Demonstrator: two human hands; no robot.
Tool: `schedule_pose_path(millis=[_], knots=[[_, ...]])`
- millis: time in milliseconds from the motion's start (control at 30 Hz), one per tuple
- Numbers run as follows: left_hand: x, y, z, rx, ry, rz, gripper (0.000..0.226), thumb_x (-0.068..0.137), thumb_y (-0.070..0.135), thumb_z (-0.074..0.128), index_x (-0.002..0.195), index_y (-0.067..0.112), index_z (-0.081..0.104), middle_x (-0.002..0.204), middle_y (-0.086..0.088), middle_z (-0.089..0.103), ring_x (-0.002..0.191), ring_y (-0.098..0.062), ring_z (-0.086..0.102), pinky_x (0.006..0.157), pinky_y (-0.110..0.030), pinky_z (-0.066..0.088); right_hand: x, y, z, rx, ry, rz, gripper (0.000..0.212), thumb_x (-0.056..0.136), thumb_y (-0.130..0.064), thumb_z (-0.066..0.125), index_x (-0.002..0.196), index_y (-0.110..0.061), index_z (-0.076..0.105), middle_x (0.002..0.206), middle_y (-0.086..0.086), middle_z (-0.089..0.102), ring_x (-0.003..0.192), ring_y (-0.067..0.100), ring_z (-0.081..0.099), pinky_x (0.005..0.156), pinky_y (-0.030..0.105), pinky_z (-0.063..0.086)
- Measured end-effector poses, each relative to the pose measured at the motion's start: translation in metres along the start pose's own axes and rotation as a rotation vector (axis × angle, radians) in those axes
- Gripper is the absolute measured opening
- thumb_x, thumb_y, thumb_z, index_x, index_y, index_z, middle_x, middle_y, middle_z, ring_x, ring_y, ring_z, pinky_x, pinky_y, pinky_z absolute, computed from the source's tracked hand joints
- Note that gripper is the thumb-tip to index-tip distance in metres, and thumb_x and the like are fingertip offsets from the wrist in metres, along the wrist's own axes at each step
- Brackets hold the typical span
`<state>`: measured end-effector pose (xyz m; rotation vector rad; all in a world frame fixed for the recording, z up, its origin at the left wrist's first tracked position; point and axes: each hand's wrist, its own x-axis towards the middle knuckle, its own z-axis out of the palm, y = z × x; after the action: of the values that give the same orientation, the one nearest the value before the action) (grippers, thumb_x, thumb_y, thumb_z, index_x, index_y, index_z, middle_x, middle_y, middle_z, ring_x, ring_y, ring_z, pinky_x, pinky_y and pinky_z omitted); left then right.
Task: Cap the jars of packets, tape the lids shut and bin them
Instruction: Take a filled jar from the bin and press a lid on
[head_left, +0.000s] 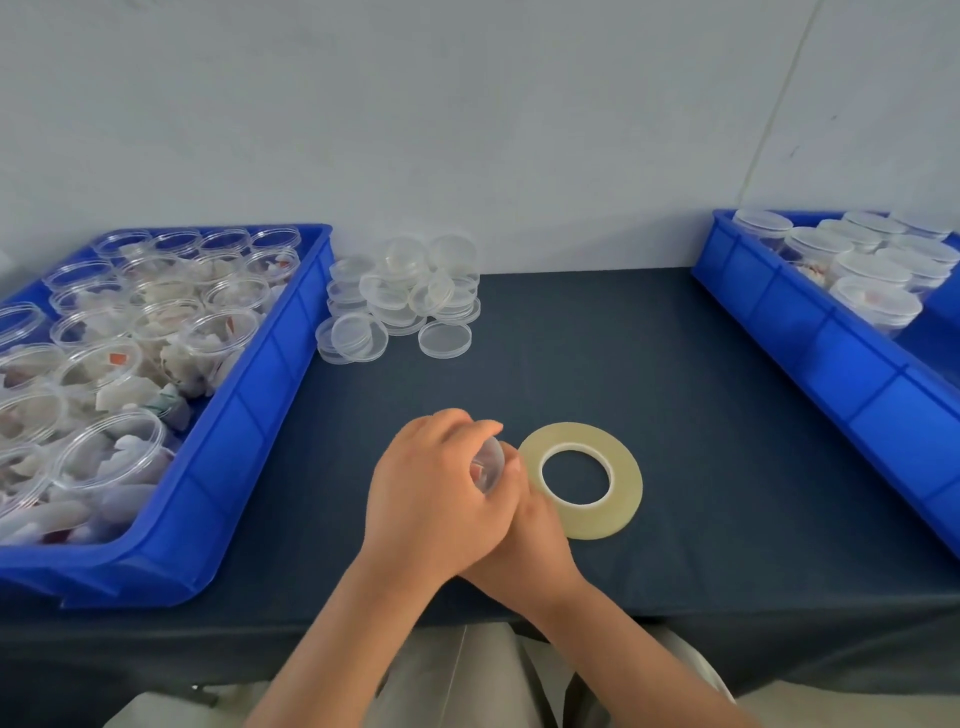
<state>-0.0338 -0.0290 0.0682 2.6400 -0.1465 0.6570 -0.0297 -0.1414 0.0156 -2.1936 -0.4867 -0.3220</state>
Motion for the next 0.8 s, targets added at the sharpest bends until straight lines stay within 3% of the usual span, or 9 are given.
schedule_pose_path(millis=[133, 367, 500, 567, 633, 700, 800], knots=[[0.01, -0.013, -0.001, -0.059, -0.007, 0.153, 0.039, 0.087, 0.05, 0.061, 0.109, 0.027, 0.082, 0.1, 0.012, 0.073, 0.091, -0.011, 0.068, 0.082, -0.022, 0.052, 0.003, -0.002, 0.002, -0.029, 0.017, -0.007, 0.052, 0.088, -0.033, 0.081, 0.127, -0.004, 0.063, 0.111, 0.002, 0.064, 0.085, 0.021, 0.068, 0.068, 0.042, 0.057], [0.017, -0.029, -0.007, -0.133, -0.102, 0.297, 0.035, 0.086, 0.044, 0.068, 0.112, 0.024, 0.082, 0.11, 0.012, 0.074, 0.102, -0.009, 0.069, 0.088, -0.025, 0.056, 0.001, 0.0, 0.004, -0.019, 0.033, 0.013, 0.065, 0.082, -0.036, 0.086, 0.133, -0.003, 0.06, 0.111, 0.002, 0.066, 0.085, 0.022, 0.07, 0.069, 0.042, 0.058], [0.015, -0.03, -0.013, -0.143, -0.172, 0.274, 0.038, 0.086, 0.05, 0.066, 0.116, 0.029, 0.079, 0.116, 0.017, 0.071, 0.108, -0.004, 0.065, 0.093, -0.012, 0.046, 0.001, 0.003, 0.005, 0.018, -0.004, -0.009, 0.079, 0.08, -0.038, 0.089, 0.143, -0.008, 0.053, 0.124, -0.003, 0.063, 0.103, 0.011, 0.067, 0.084, 0.033, 0.057], [0.014, -0.031, -0.015, -0.126, -0.213, 0.249, 0.04, 0.086, 0.055, 0.064, 0.118, 0.035, 0.075, 0.121, 0.02, 0.068, 0.114, -0.001, 0.061, 0.096, -0.007, 0.036, -0.001, 0.009, -0.003, 0.097, -0.103, -0.02, 0.094, 0.076, -0.05, 0.091, 0.151, -0.017, 0.045, 0.137, -0.011, 0.057, 0.121, 0.002, 0.059, 0.098, 0.023, 0.053], [0.014, -0.03, -0.015, -0.099, -0.235, 0.248, 0.042, 0.085, 0.059, 0.061, 0.12, 0.038, 0.072, 0.125, 0.023, 0.066, 0.117, 0.0, 0.059, 0.096, -0.009, 0.036, -0.007, 0.024, -0.02, 0.027, -0.166, -0.079, 0.107, 0.074, -0.069, 0.083, 0.16, -0.028, 0.034, 0.157, -0.018, 0.043, 0.144, -0.007, 0.038, 0.116, 0.015, 0.037], [0.015, -0.029, -0.015, -0.089, -0.245, 0.251, 0.043, 0.084, 0.061, 0.06, 0.12, 0.04, 0.07, 0.125, 0.023, 0.065, 0.116, 0.0, 0.058, 0.094, -0.014, 0.041, -0.012, 0.047, -0.04, -0.165, -0.16, -0.099, 0.112, 0.078, -0.083, 0.068, 0.166, -0.028, 0.025, 0.171, -0.015, 0.028, 0.158, -0.001, 0.021, 0.125, 0.023, 0.023], [0.017, -0.03, -0.016, -0.105, -0.247, 0.259, 0.041, 0.083, 0.061, 0.062, 0.118, 0.041, 0.07, 0.124, 0.023, 0.065, 0.115, -0.001, 0.059, 0.092, -0.018, 0.046, -0.016, 0.077, -0.07, -0.481, -0.326, 0.092, 0.106, 0.085, -0.089, 0.049, 0.168, -0.029, 0.019, 0.177, -0.013, 0.009, 0.163, 0.01, 0.006, 0.126, 0.031, 0.011]])
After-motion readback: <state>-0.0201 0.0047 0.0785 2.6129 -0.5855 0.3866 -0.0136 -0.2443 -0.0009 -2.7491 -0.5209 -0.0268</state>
